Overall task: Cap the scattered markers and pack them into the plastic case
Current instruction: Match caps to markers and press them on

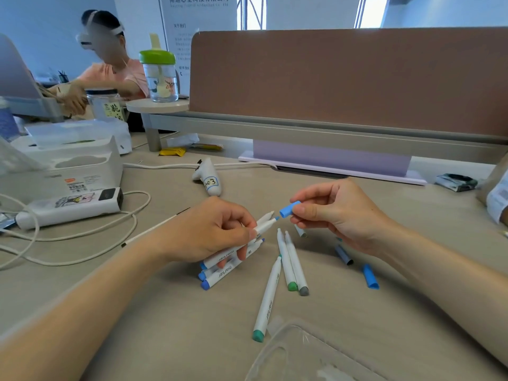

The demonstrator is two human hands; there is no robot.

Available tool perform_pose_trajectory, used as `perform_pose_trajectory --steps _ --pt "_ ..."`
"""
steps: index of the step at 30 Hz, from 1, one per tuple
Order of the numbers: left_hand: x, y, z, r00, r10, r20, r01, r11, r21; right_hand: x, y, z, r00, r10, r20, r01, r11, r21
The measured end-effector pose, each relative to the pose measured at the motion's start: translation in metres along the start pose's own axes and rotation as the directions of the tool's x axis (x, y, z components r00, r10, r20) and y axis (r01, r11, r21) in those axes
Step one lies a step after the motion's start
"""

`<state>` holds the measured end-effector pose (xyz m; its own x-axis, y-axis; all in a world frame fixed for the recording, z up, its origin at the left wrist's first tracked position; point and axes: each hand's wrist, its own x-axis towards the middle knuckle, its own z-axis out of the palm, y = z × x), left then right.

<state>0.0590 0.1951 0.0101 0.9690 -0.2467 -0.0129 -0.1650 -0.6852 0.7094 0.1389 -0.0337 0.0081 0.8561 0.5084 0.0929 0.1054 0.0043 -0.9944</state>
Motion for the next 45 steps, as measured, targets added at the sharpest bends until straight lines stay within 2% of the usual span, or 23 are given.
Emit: perform_pose_trajectory --steps 9,17,22,26,31,33,36,40,45 --pt "0.000 0.000 0.003 0.999 0.051 -0.012 -0.051 0.995 -0.082 -0.006 0.000 0.010 0.997 -0.059 0.058 0.067 0.988 -0.138" --pt "0.002 0.000 0.007 0.995 0.091 -0.033 -0.094 0.988 -0.122 -0.006 0.002 0.010 0.991 -0.132 0.034 0.137 0.968 -0.212" --pt "0.005 -0.002 0.012 0.998 0.056 -0.015 -0.057 0.982 -0.178 -0.005 0.004 0.011 0.986 -0.160 0.037 0.164 0.951 -0.262" --pt "0.006 -0.003 0.009 1.000 0.006 -0.012 -0.010 0.936 -0.352 -0.004 0.002 0.012 0.990 -0.138 0.026 0.140 0.965 -0.223" --pt "0.003 -0.011 -0.005 0.988 -0.151 0.004 0.137 0.886 -0.443 0.001 0.010 0.005 0.988 -0.133 -0.081 0.105 0.953 -0.284" --pt "0.004 -0.016 -0.010 0.969 -0.232 -0.082 0.186 0.909 -0.373 0.004 0.014 -0.001 0.979 -0.147 -0.144 0.094 0.943 -0.320" --pt "0.006 -0.023 -0.014 0.925 -0.307 -0.223 0.258 0.940 -0.223 0.008 0.017 -0.009 0.975 -0.146 -0.166 0.075 0.926 -0.370" --pt "0.008 -0.027 -0.015 0.902 -0.261 -0.345 0.326 0.934 0.146 0.009 0.019 -0.013 0.974 -0.156 -0.162 0.072 0.899 -0.432" --pt "0.011 -0.029 -0.014 0.894 -0.236 -0.380 0.360 0.884 0.298 0.009 0.020 -0.014 0.974 -0.176 -0.146 0.085 0.871 -0.484"
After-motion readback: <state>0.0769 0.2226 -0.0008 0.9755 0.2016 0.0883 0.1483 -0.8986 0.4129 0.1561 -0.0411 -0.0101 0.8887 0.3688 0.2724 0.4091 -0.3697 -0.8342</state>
